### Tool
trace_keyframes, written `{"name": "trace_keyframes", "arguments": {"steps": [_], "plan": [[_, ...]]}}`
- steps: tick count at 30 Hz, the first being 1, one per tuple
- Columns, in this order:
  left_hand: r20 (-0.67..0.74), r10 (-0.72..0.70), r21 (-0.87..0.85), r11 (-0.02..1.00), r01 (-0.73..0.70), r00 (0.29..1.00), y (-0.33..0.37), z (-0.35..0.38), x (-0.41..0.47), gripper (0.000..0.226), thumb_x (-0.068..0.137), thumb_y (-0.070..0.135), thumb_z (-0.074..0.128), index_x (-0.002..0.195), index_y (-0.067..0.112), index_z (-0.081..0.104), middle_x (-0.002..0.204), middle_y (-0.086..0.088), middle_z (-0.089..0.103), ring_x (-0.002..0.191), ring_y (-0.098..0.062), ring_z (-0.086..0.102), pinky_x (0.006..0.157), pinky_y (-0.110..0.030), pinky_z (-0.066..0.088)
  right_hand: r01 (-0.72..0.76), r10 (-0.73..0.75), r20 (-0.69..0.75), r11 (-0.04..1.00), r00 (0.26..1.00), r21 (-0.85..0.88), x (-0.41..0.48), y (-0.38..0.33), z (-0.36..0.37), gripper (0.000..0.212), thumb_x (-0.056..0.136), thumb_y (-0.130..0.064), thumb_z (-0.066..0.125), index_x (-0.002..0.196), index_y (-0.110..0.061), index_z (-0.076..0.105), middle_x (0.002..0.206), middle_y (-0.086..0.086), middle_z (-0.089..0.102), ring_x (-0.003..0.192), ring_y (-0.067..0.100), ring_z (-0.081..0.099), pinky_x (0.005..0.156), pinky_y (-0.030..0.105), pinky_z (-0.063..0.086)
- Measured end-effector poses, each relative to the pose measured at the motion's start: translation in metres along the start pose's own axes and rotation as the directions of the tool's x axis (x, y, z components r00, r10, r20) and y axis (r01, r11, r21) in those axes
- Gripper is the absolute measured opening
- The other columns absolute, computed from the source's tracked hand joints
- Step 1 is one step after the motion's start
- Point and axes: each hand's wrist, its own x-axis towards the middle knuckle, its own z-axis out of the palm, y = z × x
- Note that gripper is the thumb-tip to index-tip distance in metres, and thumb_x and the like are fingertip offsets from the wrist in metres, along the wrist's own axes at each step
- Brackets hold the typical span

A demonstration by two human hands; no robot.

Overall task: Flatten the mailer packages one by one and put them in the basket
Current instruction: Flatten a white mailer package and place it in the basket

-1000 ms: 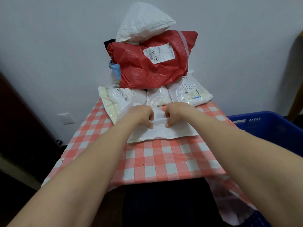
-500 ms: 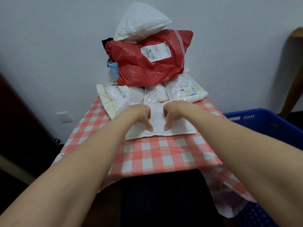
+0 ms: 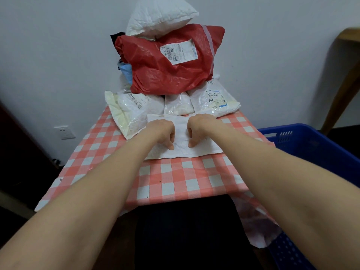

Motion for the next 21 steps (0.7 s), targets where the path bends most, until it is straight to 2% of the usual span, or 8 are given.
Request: {"name": "trace_keyframes", "arguments": {"steps": [3,5,8,10,12,15,17,21], "plan": [[0.006,0.013,-0.069,0.998,-0.012,1.000,-0.006,0.000,0.001,0.016,0.074,0.029,0.079,0.083,0.023,0.069,0.094,0.004,0.071,0.082,-0.014,0.063,0.069,-0.024,0.045,0.000,0.000,-0.013,1.000,1.000,0.020,-0.003,0.000,0.000,0.046,0.073,-0.049,0.077,0.107,-0.020,0.063,0.097,-0.003,0.062,0.086,0.018,0.056,0.079,0.029,0.049],[0.032,0.007,-0.146,0.989,-0.003,0.999,-0.011,-0.004,-0.002,0.018,0.072,0.027,0.081,0.085,0.023,0.069,0.095,0.004,0.070,0.086,-0.015,0.064,0.072,-0.025,0.048,-0.007,0.007,-0.004,0.999,1.000,0.038,-0.006,0.002,-0.004,0.054,0.071,-0.052,0.077,0.112,-0.020,0.061,0.110,-0.002,0.062,0.090,0.019,0.056,0.082,0.030,0.048],[0.100,-0.023,-0.133,0.990,0.036,0.995,-0.014,-0.015,-0.014,0.047,0.066,0.036,0.085,0.104,0.020,0.063,0.102,0.005,0.060,0.098,-0.018,0.059,0.087,-0.032,0.051,-0.013,0.010,0.057,0.999,0.998,0.037,-0.012,0.002,-0.014,0.080,0.059,-0.062,0.081,0.122,-0.020,0.057,0.118,-0.002,0.060,0.102,0.021,0.058,0.085,0.032,0.045],[0.167,-0.064,-0.052,0.996,0.074,0.984,-0.015,-0.018,-0.021,0.062,0.065,0.040,0.085,0.116,0.016,0.058,0.109,0.003,0.055,0.101,-0.021,0.056,0.084,-0.033,0.051,-0.021,0.020,0.095,1.000,0.995,0.001,-0.017,0.001,-0.016,0.087,0.056,-0.061,0.082,0.127,-0.019,0.055,0.122,-0.002,0.060,0.106,0.023,0.058,0.085,0.033,0.046],[0.191,-0.087,0.002,0.996,0.088,0.978,-0.015,-0.013,-0.022,0.068,0.064,0.042,0.085,0.120,0.013,0.058,0.115,0.001,0.058,0.101,-0.022,0.057,0.082,-0.031,0.050,-0.022,0.026,0.079,0.999,0.997,-0.049,-0.020,0.000,-0.011,0.075,0.060,-0.055,0.083,0.121,-0.019,0.056,0.120,-0.001,0.059,0.101,0.022,0.057,0.079,0.030,0.044],[0.145,-0.088,0.042,0.996,0.082,0.985,-0.013,-0.002,-0.022,0.060,0.063,0.043,0.085,0.112,0.016,0.064,0.111,-0.001,0.065,0.099,-0.022,0.061,0.084,-0.029,0.050,-0.025,0.025,0.000,0.994,1.000,-0.108,-0.025,-0.004,-0.003,0.057,0.063,-0.049,0.083,0.105,-0.021,0.056,0.107,0.000,0.058,0.091,0.022,0.053,0.075,0.028,0.042],[0.122,-0.082,0.049,0.996,0.076,0.989,-0.012,0.001,-0.021,0.050,0.064,0.041,0.085,0.104,0.018,0.066,0.106,-0.001,0.067,0.096,-0.021,0.062,0.080,-0.028,0.049,-0.026,0.022,-0.034,0.993,0.999,-0.118,-0.026,-0.005,0.000,0.057,0.065,-0.046,0.083,0.109,-0.019,0.059,0.101,0.001,0.055,0.091,0.022,0.054,0.074,0.028,0.043],[0.106,-0.069,0.050,0.997,0.064,0.992,-0.014,0.003,-0.018,0.034,0.066,0.034,0.084,0.092,0.020,0.070,0.098,0.000,0.070,0.090,-0.019,0.065,0.078,-0.029,0.053,-0.019,0.009,-0.070,0.990,0.998,-0.138,-0.022,-0.005,0.002,0.054,0.069,-0.036,0.082,0.115,-0.017,0.061,0.113,0.003,0.061,0.102,0.023,0.059,0.074,0.027,0.043]]}}
